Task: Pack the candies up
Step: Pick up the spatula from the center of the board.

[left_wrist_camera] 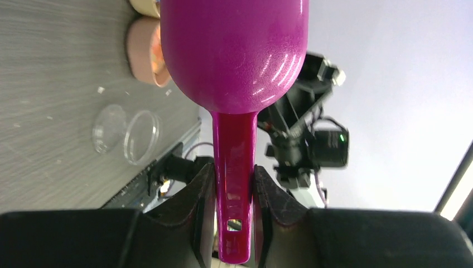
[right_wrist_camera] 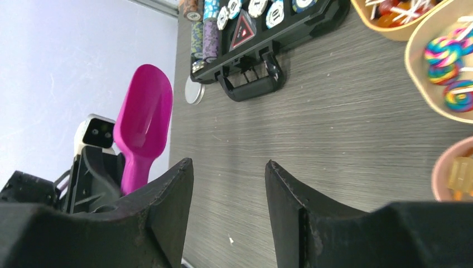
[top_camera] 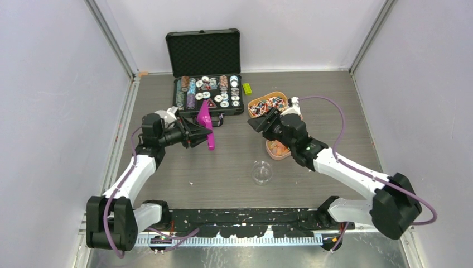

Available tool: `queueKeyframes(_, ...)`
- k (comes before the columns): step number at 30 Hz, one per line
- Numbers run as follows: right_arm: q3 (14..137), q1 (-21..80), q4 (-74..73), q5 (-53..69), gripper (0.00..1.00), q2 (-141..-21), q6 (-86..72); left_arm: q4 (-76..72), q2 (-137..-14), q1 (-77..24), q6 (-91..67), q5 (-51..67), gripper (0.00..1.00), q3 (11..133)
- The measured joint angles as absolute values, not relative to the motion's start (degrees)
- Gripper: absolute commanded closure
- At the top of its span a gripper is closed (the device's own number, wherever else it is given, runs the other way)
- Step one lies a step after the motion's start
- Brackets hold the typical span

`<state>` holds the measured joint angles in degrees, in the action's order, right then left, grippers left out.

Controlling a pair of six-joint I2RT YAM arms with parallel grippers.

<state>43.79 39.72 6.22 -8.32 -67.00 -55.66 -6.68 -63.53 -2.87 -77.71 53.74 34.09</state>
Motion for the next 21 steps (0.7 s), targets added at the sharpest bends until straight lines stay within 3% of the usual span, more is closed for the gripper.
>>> queueKeyframes(3,42.6,38.0,12.0,-4.1,0.41,-71.2,-59.0,-11.1,-63.5,-5.8,-80.4,55.5,1.00,33.9)
queueKeyframes(10,42.4,38.0,27.2,0.3,0.46,-76.0,-64.7,-20.8,-62.1,-11.0,-87.3,57.2,1.00,33.9)
queueKeyframes(21,43.0,37.6,42.3,6.2,0.46,-84.1,-69.1,-24.7,-58.9,-14.1,-91.4,56.9,1.00,33.6)
